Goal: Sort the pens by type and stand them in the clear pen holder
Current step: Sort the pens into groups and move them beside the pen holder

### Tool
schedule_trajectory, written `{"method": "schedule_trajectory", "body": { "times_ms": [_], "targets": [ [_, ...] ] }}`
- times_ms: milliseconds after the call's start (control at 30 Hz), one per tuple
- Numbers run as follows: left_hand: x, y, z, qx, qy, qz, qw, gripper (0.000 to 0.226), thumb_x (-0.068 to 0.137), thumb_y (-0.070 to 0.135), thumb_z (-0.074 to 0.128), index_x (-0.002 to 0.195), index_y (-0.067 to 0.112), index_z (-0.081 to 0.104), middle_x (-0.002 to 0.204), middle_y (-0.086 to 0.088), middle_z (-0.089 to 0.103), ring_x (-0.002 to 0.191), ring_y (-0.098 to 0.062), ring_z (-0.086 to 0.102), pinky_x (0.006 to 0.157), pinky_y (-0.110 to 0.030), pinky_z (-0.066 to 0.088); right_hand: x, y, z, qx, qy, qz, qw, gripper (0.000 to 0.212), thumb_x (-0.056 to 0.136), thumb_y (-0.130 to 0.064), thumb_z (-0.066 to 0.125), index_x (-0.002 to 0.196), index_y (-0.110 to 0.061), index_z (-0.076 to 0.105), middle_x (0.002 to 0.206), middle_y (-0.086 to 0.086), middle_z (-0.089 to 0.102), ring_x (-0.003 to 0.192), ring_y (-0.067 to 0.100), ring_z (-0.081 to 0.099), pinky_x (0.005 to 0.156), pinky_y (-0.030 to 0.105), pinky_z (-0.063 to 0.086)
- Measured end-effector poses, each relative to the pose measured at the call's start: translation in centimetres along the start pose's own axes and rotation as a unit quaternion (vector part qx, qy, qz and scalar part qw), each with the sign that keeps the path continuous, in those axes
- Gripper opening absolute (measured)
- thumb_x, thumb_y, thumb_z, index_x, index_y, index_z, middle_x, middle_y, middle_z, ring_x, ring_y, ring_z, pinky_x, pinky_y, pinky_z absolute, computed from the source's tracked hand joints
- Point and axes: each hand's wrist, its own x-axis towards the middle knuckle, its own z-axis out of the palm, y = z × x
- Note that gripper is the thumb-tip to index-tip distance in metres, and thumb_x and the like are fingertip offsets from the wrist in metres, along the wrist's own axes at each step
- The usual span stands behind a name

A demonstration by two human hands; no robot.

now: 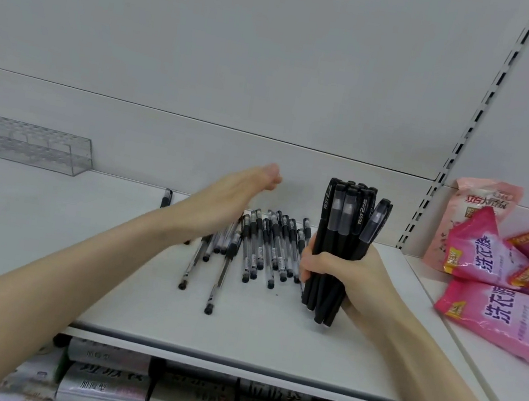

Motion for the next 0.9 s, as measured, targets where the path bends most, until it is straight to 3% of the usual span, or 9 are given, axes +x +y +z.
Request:
{"method": "schedule_trajectory", "body": {
  "times_ms": [133,233,300,400,600,767,900],
  "targets": [
    [-0.9,2.8,0.7,-0.089,-0.034,0.048,0.994,0.058,0.076,0.050,0.061,0.129,0.029,0.048,0.113,0.008,0.066,0.104,-0.002,0.062,0.095,-0.027,0.047,0.2,-1.1,1.9,0.013,-0.055,-0.009,0.998,0.016,0.070,0.005,0.066,0.066,-0.010,0.060,0.064,0.009,0.056,0.061,0.021,0.055,0.064,0.030,0.050],
    [-1.7,3.7,0.5,-0.139,0.018,0.070,0.988,0.062,0.064,0.031,0.078,0.122,0.030,0.054,0.091,0.006,0.069,0.086,-0.010,0.067,0.078,-0.025,0.051,0.9,-1.9,4.3,0.030,-0.098,-0.012,0.995,0.014,0.068,0.006,0.067,0.067,-0.007,0.059,0.063,0.008,0.056,0.060,0.021,0.056,0.063,0.032,0.051],
    [-2.4,3.8,-0.6,-0.172,0.060,0.076,0.980,0.060,0.061,0.022,0.082,0.116,0.027,0.060,0.093,-0.001,0.070,0.087,-0.020,0.069,0.080,-0.035,0.054,1.3,-2.4,6.1,0.045,-0.132,-0.012,0.990,0.010,0.065,0.002,0.066,0.069,-0.004,0.059,0.063,0.009,0.057,0.060,0.021,0.057,0.062,0.032,0.051],
    [-4.3,3.5,-3.2,-0.215,0.063,0.081,0.971,0.056,0.057,0.019,0.081,0.110,0.020,0.064,0.100,-0.014,0.071,0.095,-0.033,0.068,0.084,-0.043,0.055,1.6,-3.5,9.0,0.063,-0.201,0.003,0.978,0.011,0.068,0.003,0.065,0.071,-0.003,0.057,0.064,0.010,0.056,0.058,0.022,0.056,0.059,0.031,0.050],
    [-10.6,1.3,-9.7,-0.241,0.091,0.076,0.963,0.044,0.060,-0.001,0.074,0.098,0.019,0.067,0.084,-0.010,0.070,0.081,-0.026,0.068,0.074,-0.035,0.055,1.7,-4.6,17.9,0.084,-0.298,0.004,0.951,0.020,0.068,0.011,0.061,0.075,-0.004,0.051,0.061,0.008,0.054,0.055,0.021,0.052,0.055,0.027,0.048],
    [-18.2,-2.2,-17.2,-0.221,0.155,0.058,0.961,0.036,0.060,-0.006,0.073,0.086,0.018,0.065,0.077,-0.008,0.067,0.072,-0.024,0.063,0.067,-0.032,0.053,1.2,-4.8,29.6,0.108,-0.333,0.000,0.937,0.017,0.068,0.009,0.059,0.072,-0.004,0.051,0.059,0.008,0.053,0.053,0.019,0.050,0.052,0.026,0.045],
    [-24.8,-5.4,-24.1,-0.174,0.193,0.039,0.965,0.037,0.064,-0.011,0.075,0.082,0.019,0.065,0.075,-0.006,0.068,0.071,-0.023,0.065,0.064,-0.032,0.053,0.7,-4.5,40.0,0.106,-0.330,0.001,0.938,0.014,0.067,0.004,0.065,0.074,-0.006,0.058,0.063,0.008,0.058,0.059,0.021,0.054,0.059,0.031,0.048]
  ]
}}
